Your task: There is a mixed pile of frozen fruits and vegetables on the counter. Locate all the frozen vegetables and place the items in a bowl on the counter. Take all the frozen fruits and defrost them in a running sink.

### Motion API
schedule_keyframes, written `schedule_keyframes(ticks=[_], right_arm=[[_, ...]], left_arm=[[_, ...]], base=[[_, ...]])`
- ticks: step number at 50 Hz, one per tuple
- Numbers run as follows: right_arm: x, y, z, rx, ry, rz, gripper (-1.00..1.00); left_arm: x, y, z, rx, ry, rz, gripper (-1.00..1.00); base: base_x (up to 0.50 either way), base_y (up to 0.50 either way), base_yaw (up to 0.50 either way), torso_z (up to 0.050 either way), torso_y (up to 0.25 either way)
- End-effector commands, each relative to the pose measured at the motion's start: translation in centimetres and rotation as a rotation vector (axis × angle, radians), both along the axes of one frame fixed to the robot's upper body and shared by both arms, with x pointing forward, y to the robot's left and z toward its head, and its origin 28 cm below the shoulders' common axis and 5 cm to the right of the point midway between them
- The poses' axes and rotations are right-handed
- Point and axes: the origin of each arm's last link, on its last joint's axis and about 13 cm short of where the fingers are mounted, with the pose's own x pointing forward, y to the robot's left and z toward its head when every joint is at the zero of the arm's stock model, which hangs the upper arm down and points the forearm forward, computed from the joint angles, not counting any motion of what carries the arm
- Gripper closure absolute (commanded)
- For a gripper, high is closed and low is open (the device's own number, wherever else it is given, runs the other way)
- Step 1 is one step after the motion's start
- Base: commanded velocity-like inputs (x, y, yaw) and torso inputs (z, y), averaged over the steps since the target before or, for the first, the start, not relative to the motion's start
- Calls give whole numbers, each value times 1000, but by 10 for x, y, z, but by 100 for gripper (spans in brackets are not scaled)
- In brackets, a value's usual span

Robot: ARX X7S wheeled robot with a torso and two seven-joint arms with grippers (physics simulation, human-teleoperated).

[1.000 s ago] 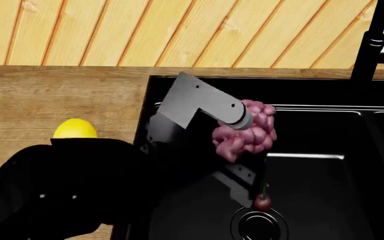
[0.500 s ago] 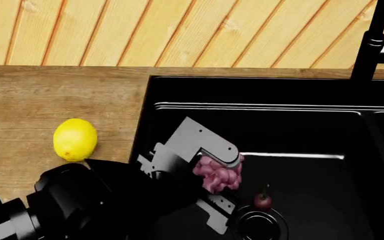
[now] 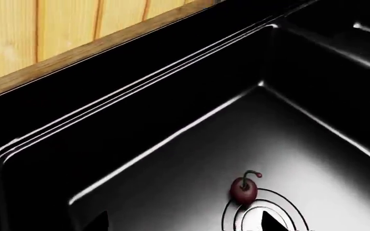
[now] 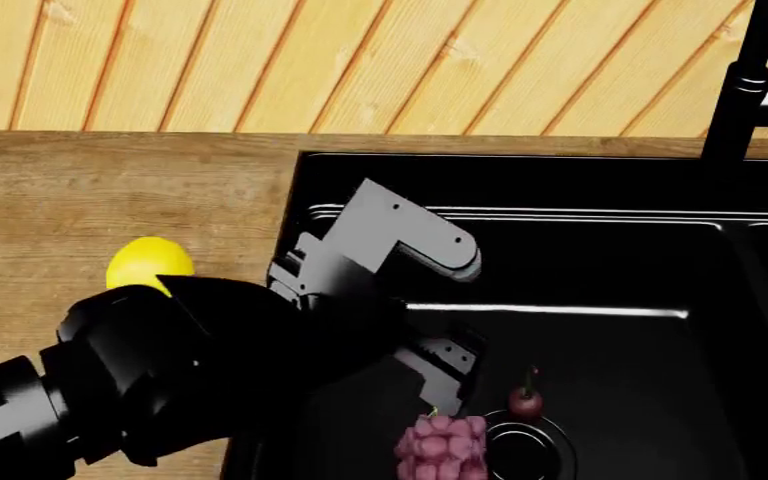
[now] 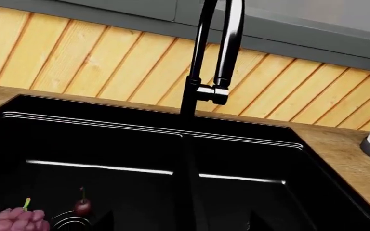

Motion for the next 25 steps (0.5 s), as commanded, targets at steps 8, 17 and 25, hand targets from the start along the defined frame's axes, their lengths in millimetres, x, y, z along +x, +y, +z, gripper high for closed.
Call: schedule_keyframes(ticks=[8,17,25], right_arm=[[28,19,12,-35,-43,35,-100],[48,30,28,-42,-114,75,-100],[57,35,34,-38,-126,77,-100]], left_arm=[[-63,42,90,-197,-292,57,-100],[-122,111,103,-192,-428,241,-100],[-157,150,97,-201,-458,375,-100]], base=[[0,0,0,0,0],[0,0,0,0,0],[0,0,0,0,0]])
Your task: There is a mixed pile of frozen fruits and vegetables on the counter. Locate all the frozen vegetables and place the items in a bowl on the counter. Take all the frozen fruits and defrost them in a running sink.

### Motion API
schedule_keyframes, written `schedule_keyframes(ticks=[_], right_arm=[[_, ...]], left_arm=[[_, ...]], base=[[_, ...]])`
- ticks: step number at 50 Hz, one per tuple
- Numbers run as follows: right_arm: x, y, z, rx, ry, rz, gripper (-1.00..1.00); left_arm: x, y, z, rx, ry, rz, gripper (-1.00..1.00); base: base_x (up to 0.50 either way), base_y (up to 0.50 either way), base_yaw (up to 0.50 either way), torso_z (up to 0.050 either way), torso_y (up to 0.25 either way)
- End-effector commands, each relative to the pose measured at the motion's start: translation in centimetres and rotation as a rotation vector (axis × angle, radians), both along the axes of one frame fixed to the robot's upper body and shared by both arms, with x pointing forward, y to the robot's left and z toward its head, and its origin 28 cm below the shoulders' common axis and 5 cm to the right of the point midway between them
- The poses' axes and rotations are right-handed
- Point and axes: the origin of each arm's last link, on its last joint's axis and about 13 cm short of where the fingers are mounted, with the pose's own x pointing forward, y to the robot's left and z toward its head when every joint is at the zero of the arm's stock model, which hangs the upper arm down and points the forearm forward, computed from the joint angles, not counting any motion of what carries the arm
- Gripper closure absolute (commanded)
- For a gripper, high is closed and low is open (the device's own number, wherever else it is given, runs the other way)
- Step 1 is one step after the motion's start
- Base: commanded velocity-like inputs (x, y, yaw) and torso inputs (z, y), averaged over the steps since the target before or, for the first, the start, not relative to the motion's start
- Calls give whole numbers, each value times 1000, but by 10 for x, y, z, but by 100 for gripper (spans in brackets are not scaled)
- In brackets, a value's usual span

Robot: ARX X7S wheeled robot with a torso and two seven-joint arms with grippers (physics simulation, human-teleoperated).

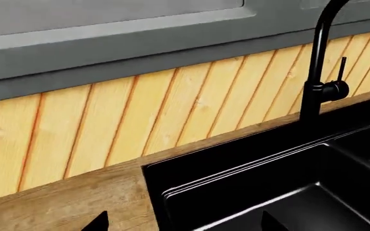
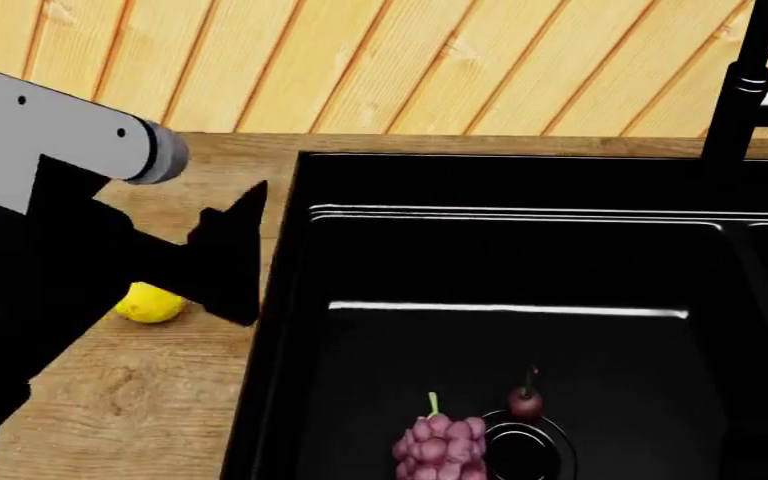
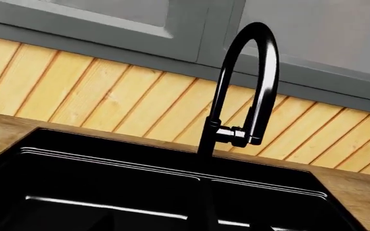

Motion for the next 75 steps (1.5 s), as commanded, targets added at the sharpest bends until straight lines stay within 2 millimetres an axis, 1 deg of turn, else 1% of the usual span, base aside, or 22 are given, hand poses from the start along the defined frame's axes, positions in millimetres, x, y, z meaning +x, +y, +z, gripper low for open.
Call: schedule_keyframes(ticks=[1,8,10,11,15,17,23,26,28,34,36,44,45,48,53,62,66,69,70,71,72,75], right_arm=[[13,12,11,-7,-36,17,-100],[17,15,13,-9,-38,25,-100],[20,17,8,39,-29,47,-100],[19,20,8,4,-16,34,-100],[20,24,5,3,-17,44,-100],[23,25,4,-10,-24,44,-100],[19,28,4,-66,-24,50,-100],[20,28,2,-72,-21,47,-100],[19,28,3,-54,-19,46,-100],[20,28,1,-53,-11,41,-100],[21,28,0,-44,-7,39,-100],[21,29,2,-50,1,51,-100],[20,29,2,-52,1,51,-100],[21,30,1,-55,3,54,-100],[22,31,3,-59,4,66,-100],[26,32,-2,-63,18,74,-100],[26,33,-5,-71,32,79,-100],[33,34,-6,-47,37,103,-100],[38,35,-8,-160,53,79,-100],[40,37,-9,-215,38,67,-100],[44,40,-9,-146,52,99,-100],[55,50,-8,-153,56,135,-100]], left_arm=[[-70,56,10,-47,-92,165,-100],[-95,78,7,-57,-102,233,-100],[-101,85,9,-66,-104,253,-100],[-103,88,9,-58,-104,269,-100],[-115,100,7,-55,-108,307,-100],[-119,106,6,-60,-113,334,-100],[-117,112,3,-61,-115,369,-100],[-116,112,4,-62,-129,386,-100],[-117,112,10,-62,-135,397,-100],[-115,114,11,-64,-140,406,-100],[-115,113,5,-61,-130,396,-100],[-117,110,0,-73,-111,386,-100],[-118,109,-6,-74,-106,383,-100],[-120,108,-9,-72,-96,380,-100],[-121,107,-9,-74,-95,377,-100],[-123,106,-16,-67,-93,344,-100],[-124,105,-15,-73,-84,332,-100],[-125,104,-17,-68,-74,314,-100],[-125,104,-17,-75,-71,306,-100],[-125,104,-18,-75,-73,304,-100],[-127,103,-22,-79,-67,293,-100],[-126,104,-23,-78,-54,285,-100]], base=[[0,0,0,0,0],[0,0,0,0,0],[0,0,0,0,0],[0,0,0,0,0],[0,0,0,0,0],[0,0,0,0,0],[0,0,0,0,0],[0,151,0,0,0],[-1,387,0,0,0],[-1,412,0,0,0],[-1,500,0,0,0],[-1,500,0,0,0],[-1,500,0,0,0],[-1,500,0,0,0],[-1,500,0,0,0],[-1,500,0,0,0],[-1,500,0,0,0],[-1,333,0,0,0],[0,0,0,0,0],[0,0,0,0,0],[0,0,0,0,0],[0,0,0,0,0]])
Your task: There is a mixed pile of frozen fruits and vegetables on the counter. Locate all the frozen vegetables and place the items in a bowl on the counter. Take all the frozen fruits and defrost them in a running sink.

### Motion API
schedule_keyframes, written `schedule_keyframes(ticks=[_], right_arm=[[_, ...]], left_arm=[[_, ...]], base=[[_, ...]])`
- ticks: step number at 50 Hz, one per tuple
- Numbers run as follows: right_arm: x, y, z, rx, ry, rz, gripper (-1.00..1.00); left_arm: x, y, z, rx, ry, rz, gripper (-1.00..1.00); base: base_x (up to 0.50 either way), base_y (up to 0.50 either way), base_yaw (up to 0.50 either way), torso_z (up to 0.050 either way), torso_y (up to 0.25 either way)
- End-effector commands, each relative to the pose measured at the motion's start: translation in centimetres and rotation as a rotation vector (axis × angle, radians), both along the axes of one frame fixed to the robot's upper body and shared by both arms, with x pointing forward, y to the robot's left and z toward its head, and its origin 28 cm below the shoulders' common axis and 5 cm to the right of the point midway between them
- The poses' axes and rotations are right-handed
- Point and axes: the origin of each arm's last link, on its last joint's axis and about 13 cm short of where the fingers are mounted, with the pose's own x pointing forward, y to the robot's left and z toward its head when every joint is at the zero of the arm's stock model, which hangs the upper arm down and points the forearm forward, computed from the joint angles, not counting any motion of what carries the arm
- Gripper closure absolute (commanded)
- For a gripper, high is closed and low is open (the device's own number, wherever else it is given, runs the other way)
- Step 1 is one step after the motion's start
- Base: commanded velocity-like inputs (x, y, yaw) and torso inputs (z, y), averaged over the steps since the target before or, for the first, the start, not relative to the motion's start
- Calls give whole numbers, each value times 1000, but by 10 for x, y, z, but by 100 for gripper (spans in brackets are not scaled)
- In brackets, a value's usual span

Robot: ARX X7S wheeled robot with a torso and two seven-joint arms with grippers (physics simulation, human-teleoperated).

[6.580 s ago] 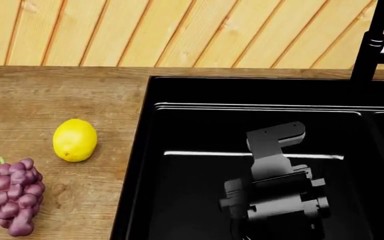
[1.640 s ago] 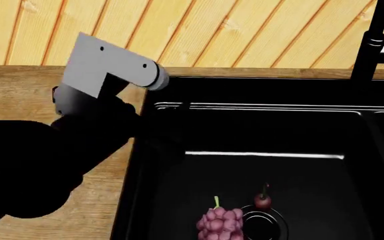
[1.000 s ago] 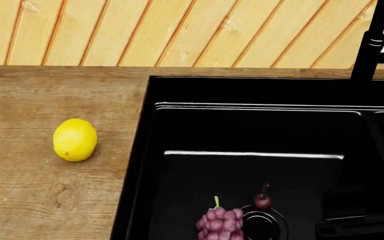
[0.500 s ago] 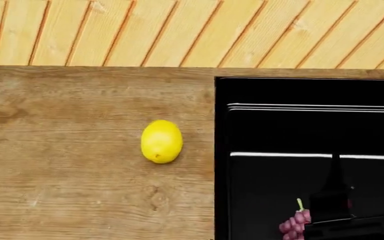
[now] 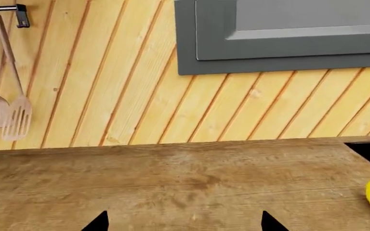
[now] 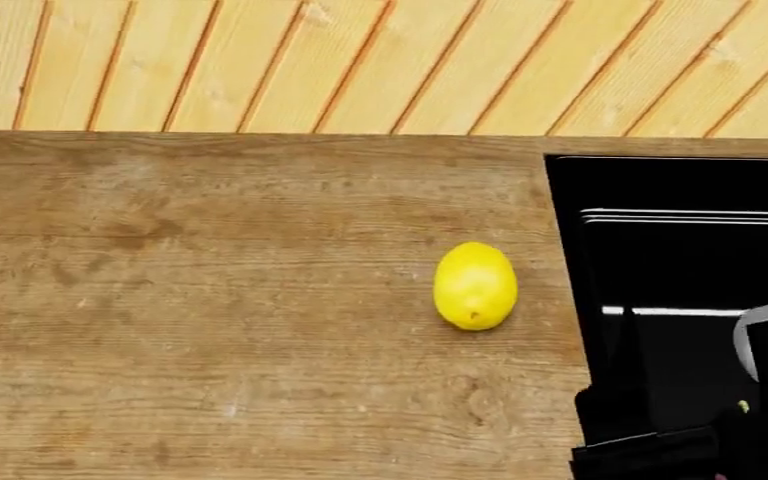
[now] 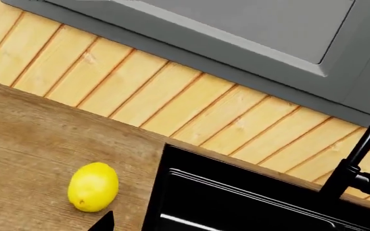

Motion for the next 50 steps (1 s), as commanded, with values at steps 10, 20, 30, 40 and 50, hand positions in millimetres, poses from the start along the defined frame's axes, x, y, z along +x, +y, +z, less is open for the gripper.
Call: schedule_keyframes(ticks=[10,20,30,40,50], right_arm=[[69,40,-7,46,104,129,-100],[96,56,-7,93,193,184,-100],[127,66,-16,112,272,180,-100],[155,73,-21,108,303,161,-100],[170,77,-34,135,368,144,-100]], left_arm=[[-5,-3,-11,-7,25,-58,-100],[-4,-2,-11,-16,28,-53,-100],[-4,0,-20,-27,37,-51,-100],[-3,2,-24,-45,49,-54,-100],[-5,1,-26,-58,54,-54,-100]], base=[[0,0,0,0,0],[0,0,0,0,0],[0,0,0,0,0],[0,0,0,0,0],[0,0,0,0,0]])
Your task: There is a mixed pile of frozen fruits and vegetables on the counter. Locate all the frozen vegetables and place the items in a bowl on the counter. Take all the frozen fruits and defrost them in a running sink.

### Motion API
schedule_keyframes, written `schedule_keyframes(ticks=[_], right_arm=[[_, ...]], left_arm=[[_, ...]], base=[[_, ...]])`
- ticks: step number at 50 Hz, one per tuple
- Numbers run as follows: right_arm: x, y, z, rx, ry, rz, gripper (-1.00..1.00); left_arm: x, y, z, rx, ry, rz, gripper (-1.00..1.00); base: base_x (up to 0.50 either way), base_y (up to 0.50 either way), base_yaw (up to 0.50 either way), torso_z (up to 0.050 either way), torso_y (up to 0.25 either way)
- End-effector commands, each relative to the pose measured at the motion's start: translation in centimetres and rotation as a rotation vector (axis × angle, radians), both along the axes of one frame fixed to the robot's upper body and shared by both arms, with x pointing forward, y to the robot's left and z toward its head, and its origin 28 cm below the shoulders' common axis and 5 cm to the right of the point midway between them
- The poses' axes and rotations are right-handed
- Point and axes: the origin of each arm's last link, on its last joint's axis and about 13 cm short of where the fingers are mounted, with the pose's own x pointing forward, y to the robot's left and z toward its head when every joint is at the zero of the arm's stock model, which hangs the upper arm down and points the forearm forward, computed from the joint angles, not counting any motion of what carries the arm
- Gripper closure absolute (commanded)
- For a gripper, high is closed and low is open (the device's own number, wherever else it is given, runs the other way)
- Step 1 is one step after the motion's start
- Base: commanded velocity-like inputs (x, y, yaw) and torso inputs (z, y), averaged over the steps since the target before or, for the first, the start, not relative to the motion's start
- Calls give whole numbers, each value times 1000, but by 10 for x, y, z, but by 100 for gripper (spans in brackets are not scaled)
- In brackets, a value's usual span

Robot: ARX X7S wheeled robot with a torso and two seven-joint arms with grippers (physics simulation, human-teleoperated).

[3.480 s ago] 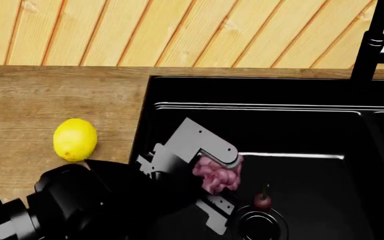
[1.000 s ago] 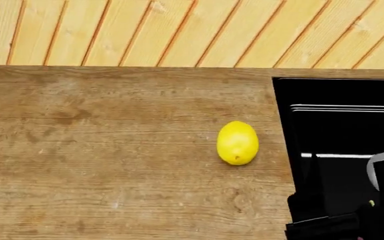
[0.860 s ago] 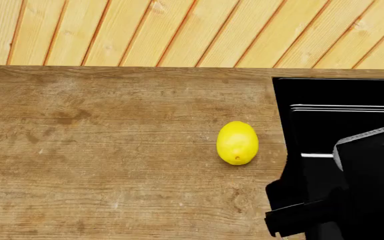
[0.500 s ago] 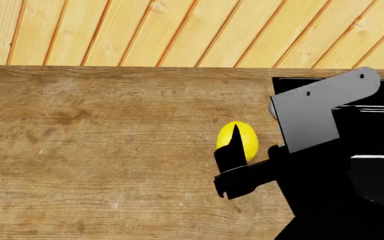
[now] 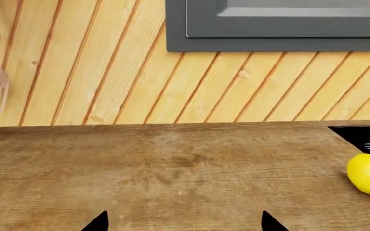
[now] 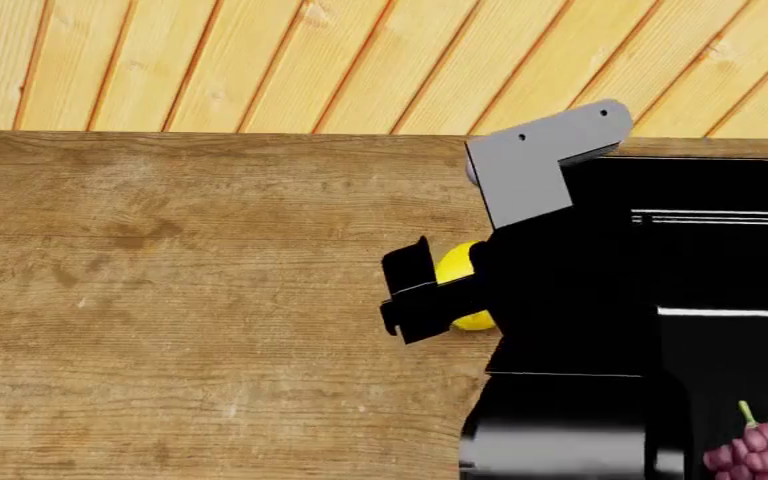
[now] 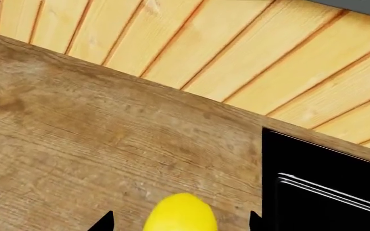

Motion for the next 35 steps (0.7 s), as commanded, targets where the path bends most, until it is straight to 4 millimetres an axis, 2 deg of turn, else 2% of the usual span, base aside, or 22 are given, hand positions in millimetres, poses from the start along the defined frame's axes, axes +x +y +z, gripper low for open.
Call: schedule_keyframes(ticks=[1,12,20,35], right_arm=[[19,7,-14,30,73,-14,-100],[35,9,-35,25,117,-33,-100],[38,11,-48,32,161,-28,-100],[39,11,-50,26,166,-33,-100]], left_arm=[[0,0,-2,-14,4,-12,-100],[-1,1,-6,-16,19,-10,-100],[-2,1,-9,-19,24,-9,-100],[-6,1,-16,-22,32,-12,-100]], base=[[0,0,0,0,0],[0,0,0,0,0],[0,0,0,0,0],[0,0,0,0,0]])
